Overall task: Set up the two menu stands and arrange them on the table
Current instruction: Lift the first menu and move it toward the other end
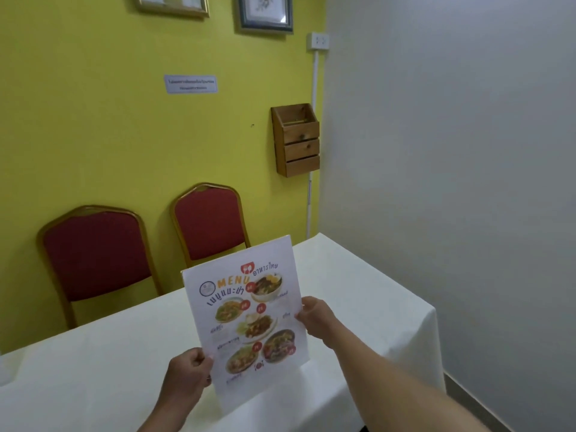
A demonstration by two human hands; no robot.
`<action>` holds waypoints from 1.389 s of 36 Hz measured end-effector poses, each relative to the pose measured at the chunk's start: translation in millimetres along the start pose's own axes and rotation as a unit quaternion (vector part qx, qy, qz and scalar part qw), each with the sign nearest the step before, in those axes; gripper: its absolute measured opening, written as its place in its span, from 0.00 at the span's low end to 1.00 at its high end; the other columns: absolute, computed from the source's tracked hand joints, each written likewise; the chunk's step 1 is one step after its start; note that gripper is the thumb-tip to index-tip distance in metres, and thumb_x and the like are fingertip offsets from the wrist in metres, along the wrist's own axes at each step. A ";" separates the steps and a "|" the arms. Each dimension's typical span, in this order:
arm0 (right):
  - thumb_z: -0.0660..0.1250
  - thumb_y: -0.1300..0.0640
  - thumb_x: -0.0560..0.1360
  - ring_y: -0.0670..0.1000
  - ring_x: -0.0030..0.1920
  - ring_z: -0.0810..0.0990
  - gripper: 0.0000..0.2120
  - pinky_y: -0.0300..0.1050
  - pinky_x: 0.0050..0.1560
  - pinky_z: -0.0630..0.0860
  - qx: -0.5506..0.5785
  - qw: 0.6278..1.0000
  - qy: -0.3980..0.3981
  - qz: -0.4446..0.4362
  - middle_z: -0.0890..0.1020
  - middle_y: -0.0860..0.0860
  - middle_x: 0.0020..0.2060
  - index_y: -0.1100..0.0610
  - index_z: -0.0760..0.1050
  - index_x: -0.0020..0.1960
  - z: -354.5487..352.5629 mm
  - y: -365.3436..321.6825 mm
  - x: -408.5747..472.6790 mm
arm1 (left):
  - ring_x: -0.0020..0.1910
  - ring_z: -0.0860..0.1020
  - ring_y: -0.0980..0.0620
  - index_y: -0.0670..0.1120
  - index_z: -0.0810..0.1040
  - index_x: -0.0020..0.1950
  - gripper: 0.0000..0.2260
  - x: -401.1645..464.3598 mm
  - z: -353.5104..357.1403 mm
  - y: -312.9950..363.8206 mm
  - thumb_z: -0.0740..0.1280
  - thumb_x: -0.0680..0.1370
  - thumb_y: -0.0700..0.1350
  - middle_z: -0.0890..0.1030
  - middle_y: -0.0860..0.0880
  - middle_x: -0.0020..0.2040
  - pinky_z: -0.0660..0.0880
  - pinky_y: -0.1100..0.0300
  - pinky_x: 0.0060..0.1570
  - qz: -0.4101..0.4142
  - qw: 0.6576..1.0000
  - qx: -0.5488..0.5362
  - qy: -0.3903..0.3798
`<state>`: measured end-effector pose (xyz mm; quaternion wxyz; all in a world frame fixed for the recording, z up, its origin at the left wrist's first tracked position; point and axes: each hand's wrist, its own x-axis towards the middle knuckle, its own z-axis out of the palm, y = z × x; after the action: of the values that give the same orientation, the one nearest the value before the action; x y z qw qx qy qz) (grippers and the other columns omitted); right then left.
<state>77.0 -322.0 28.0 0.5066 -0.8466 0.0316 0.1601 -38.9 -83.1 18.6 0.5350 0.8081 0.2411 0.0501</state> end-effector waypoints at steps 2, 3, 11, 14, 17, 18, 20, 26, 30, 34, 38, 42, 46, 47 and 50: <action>0.62 0.59 0.74 0.57 0.54 0.81 0.09 0.56 0.59 0.78 0.029 0.999 -0.022 -0.016 0.83 0.56 0.55 0.54 0.78 0.52 -4.0 11.8 9.4 | 0.38 0.81 0.39 0.29 0.77 0.42 0.09 0.6 13.7 0.9 0.67 0.75 0.35 0.82 0.34 0.41 0.81 0.46 0.45 -0.024 0.999 -0.033 0.009; 0.62 0.58 0.74 0.59 0.55 0.81 0.09 0.57 0.58 0.78 0.043 0.998 -0.025 -0.025 0.83 0.57 0.55 0.55 0.78 0.51 -2.6 11.9 9.8 | 0.39 0.81 0.39 0.29 0.77 0.42 0.08 -1.0 12.6 0.7 0.67 0.76 0.35 0.81 0.35 0.42 0.81 0.48 0.45 -0.025 0.998 -0.051 0.018; 0.62 0.62 0.76 0.56 0.45 0.80 0.10 0.52 0.47 0.80 0.095 0.994 -0.035 -0.052 0.82 0.58 0.48 0.53 0.77 0.38 -8.1 21.0 19.1 | 0.41 0.82 0.39 0.41 0.78 0.40 0.06 -5.7 18.5 5.1 0.66 0.77 0.36 0.82 0.38 0.42 0.80 0.47 0.46 0.017 0.998 -0.056 0.034; 0.63 0.62 0.76 0.55 0.41 0.79 0.10 0.50 0.45 0.79 0.103 0.993 -0.025 -0.055 0.82 0.57 0.47 0.54 0.77 0.38 -9.6 17.4 24.2 | 0.40 0.81 0.39 0.41 0.79 0.42 0.05 -0.5 18.4 11.7 0.65 0.77 0.35 0.82 0.38 0.42 0.79 0.51 0.44 0.037 0.997 -0.064 0.029; 0.63 0.63 0.76 0.55 0.41 0.78 0.08 0.49 0.43 0.77 0.115 0.992 -0.011 -0.053 0.82 0.57 0.45 0.56 0.76 0.39 -12.7 12.4 31.0 | 0.40 0.82 0.39 0.38 0.79 0.41 0.06 10.4 18.7 19.1 0.65 0.77 0.35 0.82 0.38 0.41 0.80 0.52 0.41 0.051 0.997 -0.054 0.025; 0.63 0.63 0.76 0.55 0.41 0.78 0.07 0.49 0.43 0.77 0.118 0.992 -0.005 -0.054 0.82 0.57 0.45 0.56 0.76 0.40 -14.3 9.6 33.3 | 0.40 0.82 0.39 0.36 0.79 0.41 0.07 15.4 19.0 21.6 0.65 0.77 0.35 0.82 0.38 0.40 0.81 0.53 0.38 0.056 0.997 -0.050 0.024; 0.63 0.63 0.76 0.56 0.40 0.78 0.06 0.50 0.42 0.76 0.126 0.990 0.010 -0.058 0.81 0.57 0.45 0.57 0.75 0.41 -17.9 4.4 38.8 | 0.38 0.82 0.41 0.31 0.78 0.42 0.08 24.8 19.9 28.0 0.65 0.77 0.35 0.82 0.40 0.38 0.81 0.60 0.29 0.064 0.997 -0.041 0.018; 0.63 0.63 0.76 0.56 0.40 0.78 0.06 0.51 0.42 0.77 0.133 0.988 0.048 -0.065 0.81 0.57 0.44 0.57 0.75 0.41 -31.1 -8.8 54.7 | 0.39 0.82 0.43 0.31 0.78 0.43 0.08 53.0 25.1 46.9 0.65 0.77 0.35 0.83 0.40 0.40 0.79 0.66 0.26 0.086 0.996 -0.035 -0.014; 0.62 0.63 0.75 0.56 0.41 0.79 0.07 0.52 0.43 0.77 0.144 0.986 0.059 -0.066 0.81 0.58 0.45 0.57 0.75 0.40 -42.1 -9.8 68.2 | 0.38 0.82 0.43 0.27 0.76 0.45 0.09 72.1 33.9 57.5 0.64 0.77 0.35 0.82 0.38 0.40 0.79 0.65 0.26 0.094 0.995 -0.023 -0.026; 0.63 0.63 0.76 0.56 0.41 0.78 0.06 0.52 0.43 0.77 0.146 0.985 0.065 -0.069 0.81 0.57 0.45 0.57 0.75 0.41 -59.7 -9.1 89.3 | 0.39 0.83 0.43 0.29 0.77 0.44 0.09 89.9 50.6 71.9 0.64 0.77 0.35 0.83 0.40 0.40 0.80 0.64 0.29 0.101 0.994 -0.030 -0.030; 0.63 0.63 0.76 0.56 0.40 0.78 0.07 0.52 0.43 0.77 0.150 0.984 0.064 -0.073 0.81 0.56 0.43 0.57 0.75 0.40 -82.5 -8.2 118.8 | 0.38 0.82 0.46 0.31 0.78 0.43 0.08 108.8 76.1 89.3 0.64 0.78 0.36 0.83 0.40 0.41 0.79 0.65 0.29 0.101 0.994 -0.035 -0.026; 0.63 0.63 0.75 0.56 0.40 0.78 0.06 0.52 0.43 0.78 0.150 0.984 0.050 -0.077 0.81 0.55 0.43 0.57 0.75 0.41 -105.1 -3.9 156.1 | 0.37 0.82 0.47 0.33 0.78 0.42 0.08 127.9 106.7 103.7 0.64 0.78 0.35 0.83 0.39 0.42 0.79 0.67 0.27 0.087 0.995 -0.047 -0.008; 0.63 0.63 0.75 0.55 0.39 0.77 0.05 0.51 0.41 0.77 0.147 0.985 0.032 -0.081 0.81 0.55 0.42 0.57 0.76 0.41 -129.1 -1.3 195.6 | 0.40 0.83 0.43 0.36 0.79 0.42 0.07 147.7 140.1 117.3 0.64 0.78 0.35 0.83 0.38 0.44 0.80 0.64 0.29 0.074 0.995 -0.061 0.014; 0.63 0.63 0.75 0.55 0.39 0.77 0.05 0.51 0.41 0.76 0.143 0.986 0.029 -0.083 0.80 0.55 0.41 0.57 0.76 0.42 -136.2 -0.9 205.6 | 0.41 0.83 0.42 0.37 0.79 0.41 0.07 152.8 148.6 121.9 0.64 0.78 0.35 0.83 0.39 0.44 0.80 0.62 0.31 0.070 0.995 -0.063 0.018; 0.63 0.63 0.75 0.55 0.39 0.77 0.06 0.51 0.40 0.76 0.135 0.987 0.019 -0.088 0.80 0.54 0.41 0.56 0.75 0.41 -156.5 -1.9 233.4 | 0.40 0.82 0.43 0.39 0.76 0.35 0.11 169.3 172.8 135.5 0.64 0.77 0.35 0.82 0.39 0.43 0.80 0.56 0.37 0.060 0.996 -0.066 0.028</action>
<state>335.7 -431.5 26.9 0.6280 -0.7726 -0.0120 0.0930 214.0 -195.5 36.1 0.5759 0.7826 0.2036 0.1203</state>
